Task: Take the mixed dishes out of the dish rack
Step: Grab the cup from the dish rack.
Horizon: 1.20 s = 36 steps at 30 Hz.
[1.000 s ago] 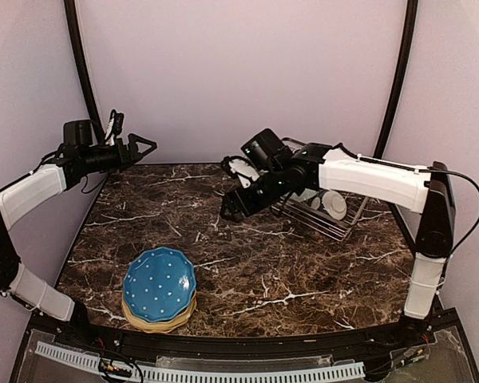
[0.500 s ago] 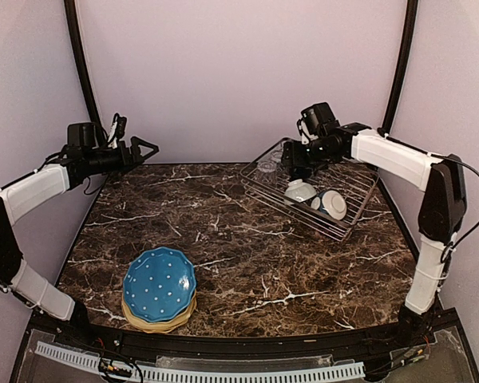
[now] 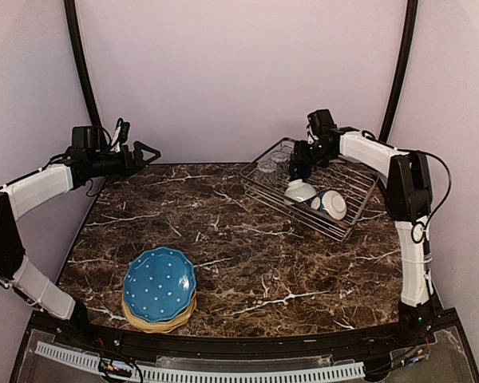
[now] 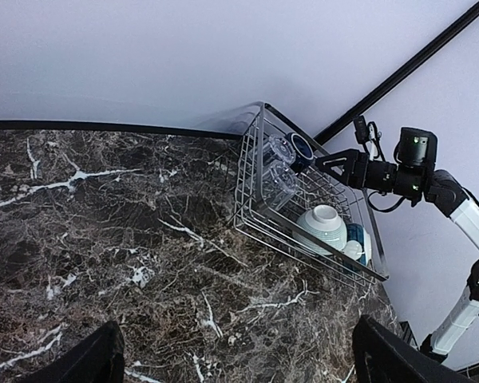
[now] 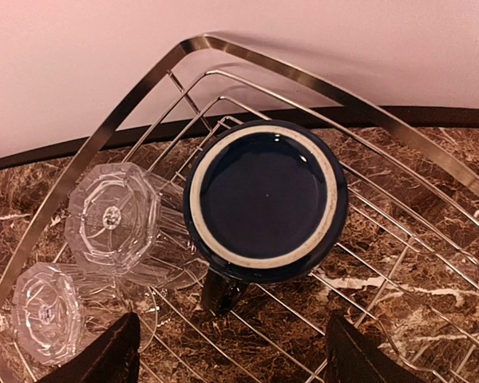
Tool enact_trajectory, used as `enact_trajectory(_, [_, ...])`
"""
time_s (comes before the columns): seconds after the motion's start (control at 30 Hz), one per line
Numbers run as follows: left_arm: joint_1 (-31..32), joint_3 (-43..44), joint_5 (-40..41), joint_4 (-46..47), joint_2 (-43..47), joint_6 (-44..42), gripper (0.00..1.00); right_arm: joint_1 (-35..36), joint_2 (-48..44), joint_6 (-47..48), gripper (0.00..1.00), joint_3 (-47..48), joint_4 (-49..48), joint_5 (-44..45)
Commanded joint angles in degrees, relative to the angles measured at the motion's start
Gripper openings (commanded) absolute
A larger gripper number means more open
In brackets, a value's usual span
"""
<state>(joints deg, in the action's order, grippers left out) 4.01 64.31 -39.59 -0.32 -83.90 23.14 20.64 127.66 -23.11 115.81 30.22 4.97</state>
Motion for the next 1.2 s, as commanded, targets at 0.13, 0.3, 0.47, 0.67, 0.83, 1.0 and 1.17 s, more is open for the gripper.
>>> enact_trajectory(0.13, [0.32, 0.25, -0.28, -1.61, 0.07, -0.89, 0.99, 0.06, 5.8, -3.31, 0.64, 4.76, -0.88, -0.05])
enact_trajectory(0.3, [0.42, 0.29, -0.57, -1.56, 0.09, -0.65, 0.99, -0.08, 8.64, -5.17, 0.6, 6.89, -2.06, -0.38])
enact_trajectory(0.47, [0.41, 0.29, -0.66, -1.54, 0.3, -0.64, 0.99, -0.08, 11.64, -7.13, 0.54, 9.68, -2.74, -1.36])
enact_trajectory(0.67, [0.38, 0.38, -0.77, -1.53, 0.38, -0.55, 0.99, -0.14, 13.48, -11.83, 0.44, 10.41, -3.69, -0.78])
enact_trajectory(0.83, [0.39, 0.46, -0.97, -1.4, 0.4, -0.4, 0.99, -0.15, 13.72, -15.93, 0.41, 9.31, -3.61, 1.02])
enact_trajectory(1.0, [0.41, 0.29, -1.13, -1.27, 0.36, -0.21, 0.99, -0.25, 13.4, -16.35, 0.38, 8.36, -2.97, 5.51])
enact_trajectory(1.17, [0.4, 0.29, -1.19, -1.27, 0.4, -0.12, 0.99, -0.39, 11.69, -14.78, 0.29, 7.29, -1.78, 7.42])
